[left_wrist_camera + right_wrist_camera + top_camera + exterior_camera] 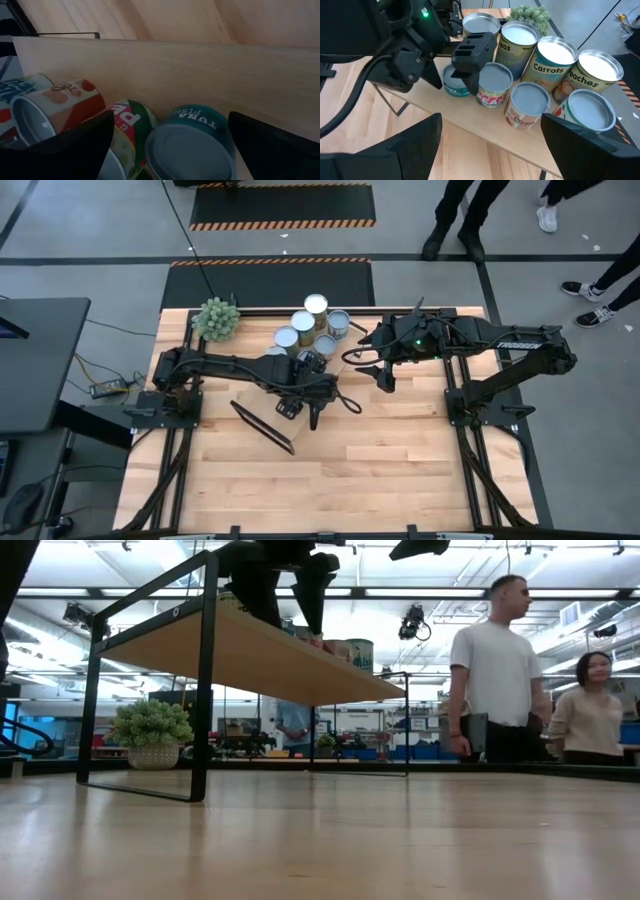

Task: Pick and place cans onto a shelf
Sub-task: Put the canned tuna on the shelf, then return to Home Position

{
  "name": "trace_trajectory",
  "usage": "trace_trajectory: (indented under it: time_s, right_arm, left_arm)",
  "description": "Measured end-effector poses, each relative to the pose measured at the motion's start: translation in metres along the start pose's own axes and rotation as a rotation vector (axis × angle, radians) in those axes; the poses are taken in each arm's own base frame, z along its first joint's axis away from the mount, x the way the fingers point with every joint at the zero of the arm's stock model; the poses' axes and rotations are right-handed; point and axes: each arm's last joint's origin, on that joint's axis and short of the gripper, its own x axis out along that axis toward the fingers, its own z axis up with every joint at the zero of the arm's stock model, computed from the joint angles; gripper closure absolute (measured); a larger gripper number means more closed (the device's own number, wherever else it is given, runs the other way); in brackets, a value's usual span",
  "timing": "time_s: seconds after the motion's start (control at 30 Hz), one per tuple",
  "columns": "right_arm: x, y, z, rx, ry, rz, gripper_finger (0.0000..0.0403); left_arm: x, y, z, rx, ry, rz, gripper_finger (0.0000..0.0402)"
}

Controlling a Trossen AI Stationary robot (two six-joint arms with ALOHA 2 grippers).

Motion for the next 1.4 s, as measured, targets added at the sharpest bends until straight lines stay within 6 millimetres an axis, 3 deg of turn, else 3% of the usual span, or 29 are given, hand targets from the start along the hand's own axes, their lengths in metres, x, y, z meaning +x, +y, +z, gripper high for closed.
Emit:
trace_trajectory:
  time_s: [0.33,0.63,0.9,1.07,1.4]
  right_arm:
    - [-0.004,0.001,-0.001,0.001,0.005,0.004,0.0056]
    - [-0.028,0.004,-0.006,0.014,0.0,0.056,0.0056]
    - [-0.05,0.003,-0.014,0.028,-0.033,0.047,0.0056]
    - [-0.059,-0.001,-0.037,0.095,-0.043,0.049,0.0056]
    - [-0.07,-0.006,-0.088,0.256,-0.139,0.07,0.006]
  left_arm:
    - [-0.012,-0.004,0.0,-0.075,-0.027,0.003,0.0006]
    - [-0.072,-0.016,-0.009,-0.334,-0.224,0.026,0.0021]
    - [-0.114,-0.028,-0.034,-0.485,-0.288,-0.007,0.0112]
    - [-0.131,-0.032,-0.053,-0.576,-0.284,-0.013,0.0186]
    - [-0.156,-0.045,-0.108,-0.754,-0.406,0.135,0.0331]
